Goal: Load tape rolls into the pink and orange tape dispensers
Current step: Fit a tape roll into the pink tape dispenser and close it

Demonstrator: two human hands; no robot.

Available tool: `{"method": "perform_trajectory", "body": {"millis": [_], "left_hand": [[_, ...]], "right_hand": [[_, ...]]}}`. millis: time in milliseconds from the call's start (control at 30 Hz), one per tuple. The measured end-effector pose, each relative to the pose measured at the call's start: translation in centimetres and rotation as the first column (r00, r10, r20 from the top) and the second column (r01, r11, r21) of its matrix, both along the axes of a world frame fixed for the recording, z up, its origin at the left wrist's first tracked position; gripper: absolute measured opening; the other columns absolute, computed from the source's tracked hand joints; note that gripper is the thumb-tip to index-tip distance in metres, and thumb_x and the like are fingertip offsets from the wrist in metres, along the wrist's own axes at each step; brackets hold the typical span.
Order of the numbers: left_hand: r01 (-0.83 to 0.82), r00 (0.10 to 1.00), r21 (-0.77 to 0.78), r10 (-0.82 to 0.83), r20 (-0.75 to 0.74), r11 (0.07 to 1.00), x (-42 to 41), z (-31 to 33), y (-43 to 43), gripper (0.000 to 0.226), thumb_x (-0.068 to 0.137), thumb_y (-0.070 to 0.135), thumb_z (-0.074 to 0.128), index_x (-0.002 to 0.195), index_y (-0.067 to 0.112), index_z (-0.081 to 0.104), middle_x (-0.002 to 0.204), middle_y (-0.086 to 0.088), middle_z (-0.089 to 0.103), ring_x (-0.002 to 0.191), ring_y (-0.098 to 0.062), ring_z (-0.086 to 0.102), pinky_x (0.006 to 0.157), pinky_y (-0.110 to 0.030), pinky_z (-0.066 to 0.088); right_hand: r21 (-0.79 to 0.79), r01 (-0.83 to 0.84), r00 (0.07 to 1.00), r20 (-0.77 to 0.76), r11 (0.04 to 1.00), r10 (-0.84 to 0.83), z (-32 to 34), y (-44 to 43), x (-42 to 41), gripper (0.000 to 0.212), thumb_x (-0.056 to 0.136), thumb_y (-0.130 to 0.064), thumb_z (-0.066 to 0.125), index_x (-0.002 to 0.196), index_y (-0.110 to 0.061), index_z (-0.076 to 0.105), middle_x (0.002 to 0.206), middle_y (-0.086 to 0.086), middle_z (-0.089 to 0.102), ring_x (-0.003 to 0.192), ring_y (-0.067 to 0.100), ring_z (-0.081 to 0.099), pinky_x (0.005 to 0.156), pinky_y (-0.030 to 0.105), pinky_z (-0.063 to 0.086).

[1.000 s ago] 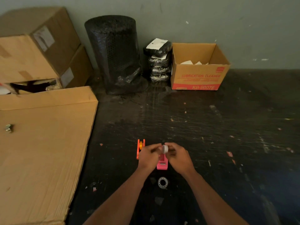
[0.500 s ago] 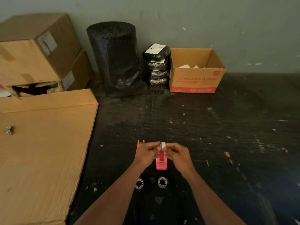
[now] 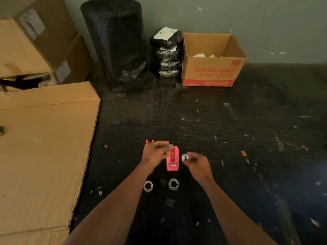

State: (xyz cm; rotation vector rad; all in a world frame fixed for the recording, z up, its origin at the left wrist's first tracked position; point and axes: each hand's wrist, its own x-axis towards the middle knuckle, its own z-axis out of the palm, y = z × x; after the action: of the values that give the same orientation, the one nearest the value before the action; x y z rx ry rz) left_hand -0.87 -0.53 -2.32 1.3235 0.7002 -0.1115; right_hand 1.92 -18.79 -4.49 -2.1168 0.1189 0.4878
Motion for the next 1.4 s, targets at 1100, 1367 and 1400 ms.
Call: {"method": "perform_trajectory", "body": {"millis": [1100,1367,1400], "left_hand": [[0.008,1.0,0.068,-0.006,-0.031,0.998,-0.7,-0.1,-0.1,0.025,0.087,0.0,0.078,0.1,0.022,0.077,0.117,-0.01,0.078,0.112,-0.022,0.074,0.098,-0.046,0.061],[0.011,0.999,-0.005,-0.01,0.048,1.0,0.0,2.4,-0.5,0.032,0.09,0.0,0.075,0.12,0.008,0.072,0.118,-0.012,0.076,0.111,-0.022,0.074,0.094,-0.038,0.063],[0.017,0.998,-0.013,-0.016,0.06,1.0,0.1,2.7,-0.6,0.032,0.09,0.0,0.075,0.121,0.008,0.072,0.119,-0.012,0.075,0.112,-0.023,0.073,0.091,-0.035,0.064]], "right_hand": [[-0.022,-0.312,0.939,0.145,0.95,0.312,1.9,0.3,-2.8,0.03,0.095,-0.019,0.073,0.121,-0.033,0.071,0.117,-0.013,0.067,0.106,-0.002,0.061,0.101,0.032,0.053],[0.265,-0.231,0.972,0.105,0.936,0.21,5.5,0.6,1.6,0.05,0.098,-0.017,0.07,0.145,-0.03,0.058,0.124,-0.011,0.074,0.115,0.004,0.069,0.106,0.039,0.055],[0.282,-0.228,0.974,0.086,0.932,0.212,5.6,0.7,2.0,0.053,0.097,-0.012,0.071,0.146,-0.029,0.058,0.124,-0.01,0.074,0.117,0.005,0.069,0.108,0.041,0.054]]}}
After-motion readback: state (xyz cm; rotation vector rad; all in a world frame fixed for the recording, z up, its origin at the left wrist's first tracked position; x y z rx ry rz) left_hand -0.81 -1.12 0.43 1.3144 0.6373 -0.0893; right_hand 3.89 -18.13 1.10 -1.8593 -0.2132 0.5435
